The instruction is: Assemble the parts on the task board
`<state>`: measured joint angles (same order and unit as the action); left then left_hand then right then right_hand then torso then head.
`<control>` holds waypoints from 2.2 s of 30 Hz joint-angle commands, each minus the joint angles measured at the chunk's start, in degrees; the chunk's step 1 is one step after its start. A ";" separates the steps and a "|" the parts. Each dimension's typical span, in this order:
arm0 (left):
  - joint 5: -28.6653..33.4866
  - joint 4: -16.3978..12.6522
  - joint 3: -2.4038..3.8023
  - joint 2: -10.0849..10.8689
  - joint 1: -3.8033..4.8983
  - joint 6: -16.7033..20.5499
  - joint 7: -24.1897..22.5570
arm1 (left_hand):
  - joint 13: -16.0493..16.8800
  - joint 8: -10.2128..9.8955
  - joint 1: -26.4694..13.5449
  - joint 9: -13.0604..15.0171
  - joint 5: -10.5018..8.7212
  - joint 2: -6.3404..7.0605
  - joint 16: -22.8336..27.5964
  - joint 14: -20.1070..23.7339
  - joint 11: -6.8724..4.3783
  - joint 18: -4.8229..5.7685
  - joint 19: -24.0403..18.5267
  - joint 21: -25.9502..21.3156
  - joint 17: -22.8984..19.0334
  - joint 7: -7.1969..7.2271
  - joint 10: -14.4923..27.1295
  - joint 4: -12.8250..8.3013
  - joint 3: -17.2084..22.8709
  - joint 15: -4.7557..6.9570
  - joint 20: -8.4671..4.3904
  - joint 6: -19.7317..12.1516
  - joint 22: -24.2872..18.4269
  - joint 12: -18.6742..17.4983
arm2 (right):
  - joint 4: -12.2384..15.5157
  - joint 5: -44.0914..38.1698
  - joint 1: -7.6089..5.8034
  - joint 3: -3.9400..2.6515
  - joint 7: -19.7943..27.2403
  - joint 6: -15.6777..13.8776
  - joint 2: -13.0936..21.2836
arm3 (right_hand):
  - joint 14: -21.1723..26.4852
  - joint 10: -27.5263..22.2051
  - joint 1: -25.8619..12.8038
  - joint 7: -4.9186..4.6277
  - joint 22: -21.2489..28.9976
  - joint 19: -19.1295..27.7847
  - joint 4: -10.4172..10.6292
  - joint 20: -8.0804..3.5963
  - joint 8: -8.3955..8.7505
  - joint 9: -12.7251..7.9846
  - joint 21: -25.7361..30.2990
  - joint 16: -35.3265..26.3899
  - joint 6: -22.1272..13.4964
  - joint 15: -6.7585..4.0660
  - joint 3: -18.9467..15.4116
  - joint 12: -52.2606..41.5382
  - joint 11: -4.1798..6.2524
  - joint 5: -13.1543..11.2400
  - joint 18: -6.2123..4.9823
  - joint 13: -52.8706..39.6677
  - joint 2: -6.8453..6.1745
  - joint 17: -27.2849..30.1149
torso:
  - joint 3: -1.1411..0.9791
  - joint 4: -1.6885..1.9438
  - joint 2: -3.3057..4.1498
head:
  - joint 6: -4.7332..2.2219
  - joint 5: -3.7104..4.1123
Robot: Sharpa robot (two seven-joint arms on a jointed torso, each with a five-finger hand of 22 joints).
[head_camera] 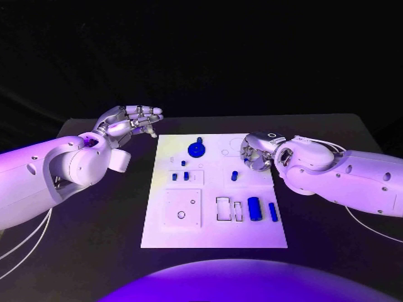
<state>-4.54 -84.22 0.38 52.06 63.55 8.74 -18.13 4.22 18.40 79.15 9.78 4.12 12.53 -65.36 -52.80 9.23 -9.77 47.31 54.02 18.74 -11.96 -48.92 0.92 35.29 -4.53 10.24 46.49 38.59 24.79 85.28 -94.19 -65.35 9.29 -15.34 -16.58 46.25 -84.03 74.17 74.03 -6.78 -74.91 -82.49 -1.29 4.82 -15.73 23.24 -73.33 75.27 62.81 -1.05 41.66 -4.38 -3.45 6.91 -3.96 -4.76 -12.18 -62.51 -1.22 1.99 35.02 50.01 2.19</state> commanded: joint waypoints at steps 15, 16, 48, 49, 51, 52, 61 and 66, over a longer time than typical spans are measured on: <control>-0.42 0.13 0.06 -0.14 0.05 -1.09 -0.09 | -0.08 -0.35 0.36 -0.08 0.35 -0.27 0.36 0.24 0.12 -0.80 0.47 -0.45 -0.12 -0.89 0.57 -0.21 -0.36 -0.44 -0.01 -0.31 -0.17 0.38 | 2.61 0.49 -2.26 -0.14 -0.58 -0.70 1.77 | -1.01 0.95 0.03 -0.11 -10.13 -0.54 -0.52 0.01 -0.37 0.19 -0.70 0.50 0.51 -0.25 -0.25 -0.23 0.42 0.21 0.61 0.01 0.73 -0.20 | 0.06 0.01 0.00 | -0.01 0.22; -0.42 0.15 0.06 -0.14 0.05 -1.09 -0.08 | -0.08 -0.36 0.38 -0.09 0.36 -0.26 0.38 0.26 0.13 -0.80 0.47 -0.48 -0.13 -0.90 0.62 -0.23 -0.38 -0.44 0.00 -0.33 -0.19 0.38 | 2.86 0.69 -2.44 -0.17 -0.59 -0.72 1.97 | -1.01 0.95 0.03 -0.11 -10.13 -0.54 -0.52 0.01 -0.37 0.19 -0.70 0.50 0.51 -0.25 -0.25 -0.23 0.42 0.21 0.61 0.01 0.73 -0.20 | 0.05 0.01 0.00 | -0.01 0.20; -0.38 0.68 0.05 -2.12 -0.03 -1.08 -0.18 | -0.09 -0.37 0.58 -0.10 0.43 -0.30 0.44 0.33 0.17 -0.80 0.51 -0.60 -0.20 -0.93 0.93 -0.35 -0.46 -0.47 0.02 -0.43 -0.28 0.44 | 14.20 0.96 1.48 -0.37 3.83 -2.53 -5.39 | -0.95 0.90 0.06 -0.14 -10.02 -0.37 -0.80 -0.04 -0.40 0.33 -0.26 0.37 0.38 -0.29 -0.35 -0.12 0.42 0.24 0.52 0.03 0.92 0.16 | 0.18 0.09 -0.12 | -0.01 -6.50; -0.38 0.72 0.05 -2.22 -0.03 -1.09 -0.16 | -0.09 -0.37 0.58 -0.10 0.43 -0.30 0.44 0.33 0.17 -0.80 0.51 -0.60 -0.20 -0.93 0.93 -0.35 -0.46 -0.47 0.02 -0.43 -0.28 0.44 | 13.94 0.84 1.82 -0.35 3.90 -2.45 -5.72 | -0.95 0.90 0.06 -0.14 -10.02 -0.37 -0.80 -0.04 -0.40 0.33 -0.26 0.37 0.38 -0.29 -0.35 -0.12 0.42 0.24 0.52 0.03 0.92 0.16 | 0.17 0.10 -0.12 | -0.01 -6.68; -0.38 0.79 0.05 -2.45 -0.03 -1.11 -0.11 | -0.09 -0.36 0.59 -0.10 0.44 -0.31 0.45 0.34 0.18 -0.80 0.52 -0.63 -0.22 -0.93 0.97 -0.36 -0.49 -0.48 0.02 -0.42 -0.30 0.47 | 13.32 0.59 2.66 -0.31 4.04 -2.23 -6.47 | -0.96 0.88 0.08 -0.15 -10.04 -0.40 -0.84 -0.05 -0.39 0.35 -0.31 0.40 0.33 -0.29 -0.35 -0.09 0.41 0.24 0.53 0.03 0.97 0.12 | 0.18 0.03 -0.11 | -0.01 -7.03; -0.38 0.83 0.05 -2.57 -0.03 -1.13 -0.08 | -0.09 -0.36 0.59 -0.10 0.44 -0.31 0.45 0.34 0.18 -0.80 0.52 -0.63 -0.22 -0.93 0.97 -0.36 -0.49 -0.48 0.02 -0.42 -0.30 0.47 | 12.89 0.44 3.22 -0.28 4.11 -2.08 -6.97 | -0.96 0.88 0.08 -0.15 -10.04 -0.40 -0.84 -0.05 -0.39 0.35 -0.31 0.40 0.33 -0.29 -0.35 -0.09 0.41 0.24 0.53 0.03 0.97 0.12 | 0.19 -0.01 -0.11 | -0.01 -7.24; -0.40 0.96 0.05 -3.04 -0.03 -1.28 -0.02 | -0.09 -0.36 0.59 -0.10 0.44 -0.31 0.45 0.34 0.18 -0.80 0.52 -0.63 -0.22 -0.93 0.97 -0.36 -0.49 -0.48 0.02 -0.42 -0.30 0.47 | 10.85 -0.48 5.18 -0.14 4.03 -1.68 -8.69 | -0.95 0.85 0.08 -0.19 -10.02 -0.37 -0.91 -0.06 -0.38 0.38 -0.23 0.38 0.25 -0.28 -0.37 -0.05 0.39 0.25 0.51 0.04 1.07 0.17 | 0.09 -0.02 -0.05 | -0.01 -8.19; -0.42 1.02 0.05 -3.13 -0.03 -1.38 0.02 | -0.09 -0.36 0.59 -0.10 0.44 -0.31 0.45 0.34 0.18 -0.80 0.52 -0.63 -0.22 -0.93 0.97 -0.36 -0.49 -0.48 0.02 -0.42 -0.30 0.47 | 10.25 -0.75 5.55 -0.11 3.88 -1.72 -9.02 | -0.94 0.85 0.08 -0.19 -10.02 -0.36 -0.92 -0.06 -0.37 0.39 -0.21 0.38 0.24 -0.28 -0.37 -0.04 0.38 0.25 0.51 0.04 1.09 0.17 | 0.13 -0.04 0.04 | -0.01 -8.48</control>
<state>-4.82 -83.16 0.37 49.08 63.49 8.40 -17.89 4.20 18.40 79.39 9.74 4.34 12.29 -65.22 -52.62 9.42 -9.77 47.30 53.65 18.58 -11.96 -48.32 0.63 35.01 -4.71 10.24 46.50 38.34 25.01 95.64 -93.49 -59.90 9.18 -11.84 -18.97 37.36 -84.03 74.18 73.98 -7.00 -74.90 -82.48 -1.99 4.82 -15.71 23.59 -73.82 75.49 62.80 -1.03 41.28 -4.29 -3.45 6.98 -3.96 -4.67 -11.50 -62.40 -1.09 1.98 35.01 50.01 -6.10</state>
